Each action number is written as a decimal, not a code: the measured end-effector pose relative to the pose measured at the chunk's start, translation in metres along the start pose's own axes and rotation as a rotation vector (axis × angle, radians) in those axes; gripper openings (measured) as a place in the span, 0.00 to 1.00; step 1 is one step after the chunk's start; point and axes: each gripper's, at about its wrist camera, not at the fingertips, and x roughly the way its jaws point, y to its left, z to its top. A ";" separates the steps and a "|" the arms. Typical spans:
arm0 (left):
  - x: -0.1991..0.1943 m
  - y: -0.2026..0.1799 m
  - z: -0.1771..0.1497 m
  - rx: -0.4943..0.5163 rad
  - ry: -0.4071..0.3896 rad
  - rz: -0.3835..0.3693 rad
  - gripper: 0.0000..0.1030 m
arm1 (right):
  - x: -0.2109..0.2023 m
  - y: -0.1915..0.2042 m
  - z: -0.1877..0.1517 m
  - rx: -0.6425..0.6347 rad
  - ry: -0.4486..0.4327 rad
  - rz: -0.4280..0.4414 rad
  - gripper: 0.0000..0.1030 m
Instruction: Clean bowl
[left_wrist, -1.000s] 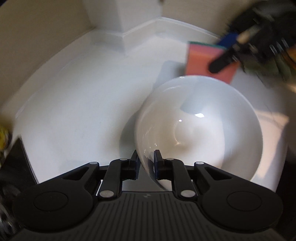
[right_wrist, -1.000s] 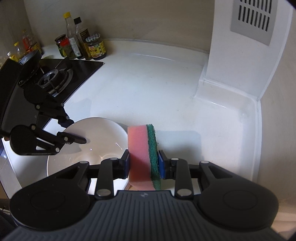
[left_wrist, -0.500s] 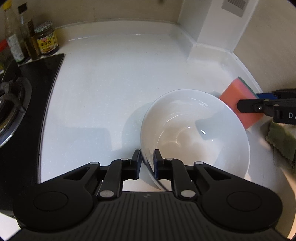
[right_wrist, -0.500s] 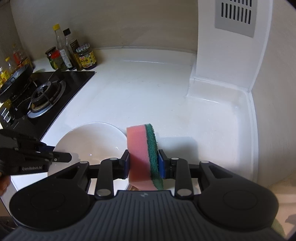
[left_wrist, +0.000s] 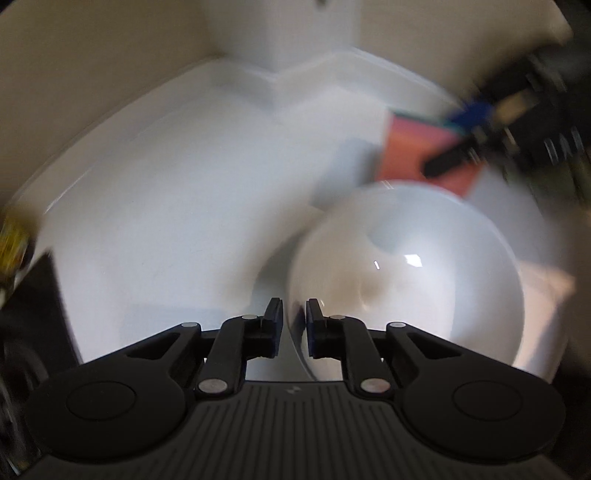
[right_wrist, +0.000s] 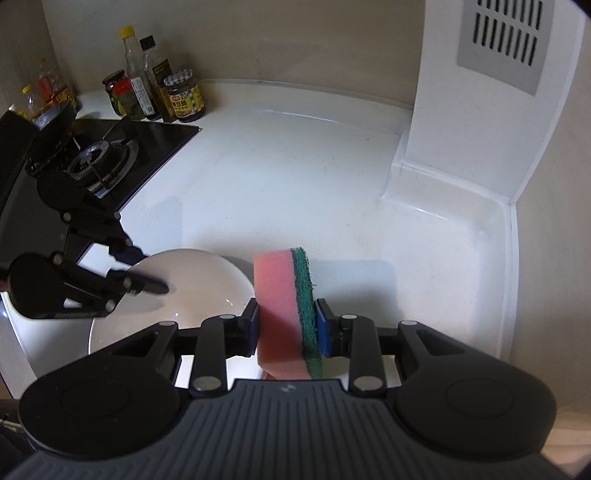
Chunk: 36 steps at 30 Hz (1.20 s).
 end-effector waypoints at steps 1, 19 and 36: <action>-0.005 0.005 -0.003 -0.100 -0.006 0.004 0.15 | 0.000 0.000 -0.001 0.010 -0.006 0.001 0.26; 0.003 -0.031 -0.017 0.091 0.025 0.066 0.12 | -0.008 0.008 -0.010 -0.038 0.003 -0.013 0.26; -0.010 -0.024 -0.031 -0.221 -0.001 0.051 0.15 | -0.008 -0.003 -0.014 0.051 -0.040 -0.032 0.26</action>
